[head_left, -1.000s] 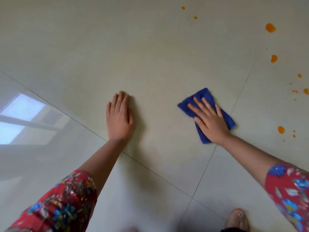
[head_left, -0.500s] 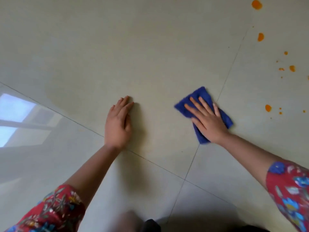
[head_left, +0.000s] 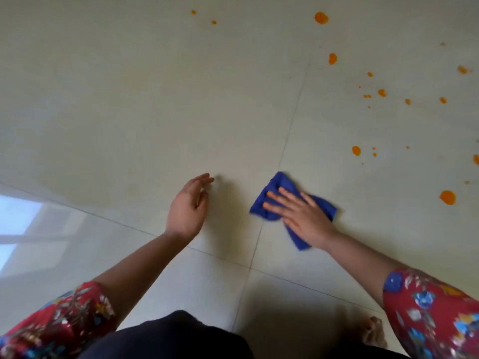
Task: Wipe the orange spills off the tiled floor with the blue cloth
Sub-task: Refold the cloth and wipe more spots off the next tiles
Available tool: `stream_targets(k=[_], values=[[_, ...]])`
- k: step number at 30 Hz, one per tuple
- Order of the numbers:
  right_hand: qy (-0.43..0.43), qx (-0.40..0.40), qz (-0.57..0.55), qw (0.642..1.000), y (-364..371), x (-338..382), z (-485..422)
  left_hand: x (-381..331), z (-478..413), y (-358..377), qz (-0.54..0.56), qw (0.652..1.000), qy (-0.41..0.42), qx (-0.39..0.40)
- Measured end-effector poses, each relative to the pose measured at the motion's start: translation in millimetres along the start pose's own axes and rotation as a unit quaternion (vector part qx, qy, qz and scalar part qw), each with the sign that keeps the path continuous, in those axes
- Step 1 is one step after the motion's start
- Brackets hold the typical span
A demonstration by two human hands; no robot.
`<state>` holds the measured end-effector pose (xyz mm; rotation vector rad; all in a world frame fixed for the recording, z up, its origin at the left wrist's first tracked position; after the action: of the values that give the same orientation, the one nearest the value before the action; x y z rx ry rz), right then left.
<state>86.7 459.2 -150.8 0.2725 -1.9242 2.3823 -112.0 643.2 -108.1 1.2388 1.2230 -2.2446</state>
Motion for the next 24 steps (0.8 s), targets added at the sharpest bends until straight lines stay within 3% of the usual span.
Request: stream_targets(k=[2,4,5,7,10,13,19,24], values=[[0.103,-0.054,-0.072,0.991,-23,-44,8,-18,9,15,-0.02,0.999,0.006,0.046],[0.196,-0.142,-0.243,0.939,-53,-69,11,-41,15,27,-0.038,0.995,0.014,0.089],[0.247,-0.184,-0.346,0.886,-64,-76,11,-51,17,30,-0.037,0.993,0.011,0.11],[0.327,-0.245,-0.539,0.737,-88,-82,21,-75,19,36,-0.024,0.988,-0.007,0.154],[0.348,-0.235,-0.738,0.528,-119,-81,36,-116,18,38,0.001,0.982,-0.028,0.188],[0.358,-0.249,-0.802,0.409,-156,-76,65,-167,16,45,0.032,0.979,-0.025,0.199],[0.278,-0.278,-0.875,0.283,-163,-66,94,-259,21,73,0.093,0.981,-0.024,0.166],[0.194,-0.326,-0.899,0.22,-155,-67,103,-289,52,142,0.024,0.967,-0.011,0.253]])
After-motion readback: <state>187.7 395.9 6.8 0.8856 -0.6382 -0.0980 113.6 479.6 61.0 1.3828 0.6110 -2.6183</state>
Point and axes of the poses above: each hand's wrist, its own z-axis away from the middle knuckle, its own y-axis out of the palm, x = y × z, the point moved 7 cm from there along -z, towards the middle knuckle, and after that the axes turned 8 degrees about -y, right-handed, at the moved point
